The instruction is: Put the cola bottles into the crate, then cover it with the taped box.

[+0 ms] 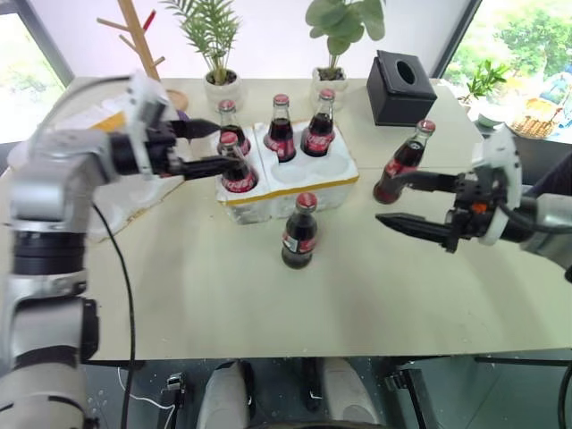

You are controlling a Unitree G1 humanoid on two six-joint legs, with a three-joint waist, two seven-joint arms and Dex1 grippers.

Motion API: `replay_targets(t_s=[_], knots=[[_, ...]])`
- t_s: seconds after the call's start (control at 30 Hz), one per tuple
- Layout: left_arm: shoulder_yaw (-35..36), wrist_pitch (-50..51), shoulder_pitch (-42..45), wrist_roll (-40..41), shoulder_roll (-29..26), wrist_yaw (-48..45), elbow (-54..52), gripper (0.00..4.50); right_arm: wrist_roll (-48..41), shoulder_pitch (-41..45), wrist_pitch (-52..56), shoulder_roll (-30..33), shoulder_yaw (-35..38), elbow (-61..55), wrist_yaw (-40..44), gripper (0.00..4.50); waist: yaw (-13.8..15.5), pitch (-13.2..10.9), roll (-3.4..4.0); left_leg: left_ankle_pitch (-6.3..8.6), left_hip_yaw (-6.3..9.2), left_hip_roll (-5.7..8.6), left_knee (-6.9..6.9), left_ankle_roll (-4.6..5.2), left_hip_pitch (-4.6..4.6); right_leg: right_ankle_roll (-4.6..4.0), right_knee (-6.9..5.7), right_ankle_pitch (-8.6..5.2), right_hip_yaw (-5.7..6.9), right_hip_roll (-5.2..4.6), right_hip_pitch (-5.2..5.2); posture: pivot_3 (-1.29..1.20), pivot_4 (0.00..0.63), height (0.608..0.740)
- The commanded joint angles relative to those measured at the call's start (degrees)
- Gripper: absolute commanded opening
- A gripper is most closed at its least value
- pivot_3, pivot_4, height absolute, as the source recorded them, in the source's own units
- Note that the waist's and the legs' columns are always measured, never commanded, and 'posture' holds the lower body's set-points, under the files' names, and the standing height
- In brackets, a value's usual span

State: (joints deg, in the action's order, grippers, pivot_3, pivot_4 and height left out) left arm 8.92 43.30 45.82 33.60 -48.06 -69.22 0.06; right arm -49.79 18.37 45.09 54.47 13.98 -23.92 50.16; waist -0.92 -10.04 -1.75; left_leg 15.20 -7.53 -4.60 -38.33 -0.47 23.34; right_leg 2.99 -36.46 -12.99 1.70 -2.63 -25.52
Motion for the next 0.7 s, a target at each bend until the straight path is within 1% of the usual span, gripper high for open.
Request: replay_targets(t_s=[0.03,0.1,0.17,0.3,0.5,0.7], knots=[[4.1,7.8,-3.7,8.6,-4.5,-2.2,-9.9,4.45,2.4,0.5,-2.6,-2.1,-3.7,-2.4,0.5,4.50,0.0,0.0,0.01,0.00,-0.01,0.01,0.00,0.00,-0.03,0.00,-0.01,0.00,0.00,-0.01,0.03,0.00,0.150,0.740],[4.6,9.1,-8.9,10.6,-7.3,-3.5,-15.5,4.45,4.8,1.4,-4.1,-5.0,-8.1,-1.4,0.7,4.50,0.1,0.0,0.01,0.00,-0.01,0.01,-0.02,-0.01,-0.10,-0.01,-0.01,-0.01,0.00,-0.02,0.10,0.00,0.150,0.740],[4.6,8.7,-12.9,11.5,-8.9,-4.0,-19.1,4.45,7.3,2.6,-5.4,-7.4,-11.5,0.2,1.1,4.50,0.3,0.0,0.02,-0.02,0.01,0.01,-0.01,-0.04,-0.13,-0.02,-0.01,-0.02,0.00,-0.01,0.13,0.00,0.150,0.740],[3.1,6.2,-18.0,10.0,-8.6,-1.3,-23.1,4.45,12.2,6.2,-6.7,-13.5,-18.9,5.2,1.1,4.50,0.3,0.0,-0.02,-0.06,0.02,0.04,-0.04,-0.11,-0.05,-0.04,-0.05,-0.02,0.01,-0.03,0.08,0.00,0.150,0.740],[2.6,6.1,-19.1,11.4,-7.9,1.4,-25.1,4.45,15.4,8.1,-7.2,-18.4,-23.1,8.9,2.3,4.50,0.3,0.0,-0.02,-0.06,0.02,0.03,-0.07,-0.11,-0.03,-0.05,-0.04,-0.02,0.01,-0.01,0.08,0.00,0.150,0.740],[2.4,6.5,-18.7,12.7,-7.4,3.9,-25.6,4.45,19.4,11.2,-7.7,-24.6,-25.7,14.0,-0.1,4.50,0.1,0.0,-0.02,-0.06,0.01,0.02,-0.06,-0.11,-0.06,-0.05,-0.10,-0.01,0.00,0.01,0.07,0.00,0.150,0.740]])
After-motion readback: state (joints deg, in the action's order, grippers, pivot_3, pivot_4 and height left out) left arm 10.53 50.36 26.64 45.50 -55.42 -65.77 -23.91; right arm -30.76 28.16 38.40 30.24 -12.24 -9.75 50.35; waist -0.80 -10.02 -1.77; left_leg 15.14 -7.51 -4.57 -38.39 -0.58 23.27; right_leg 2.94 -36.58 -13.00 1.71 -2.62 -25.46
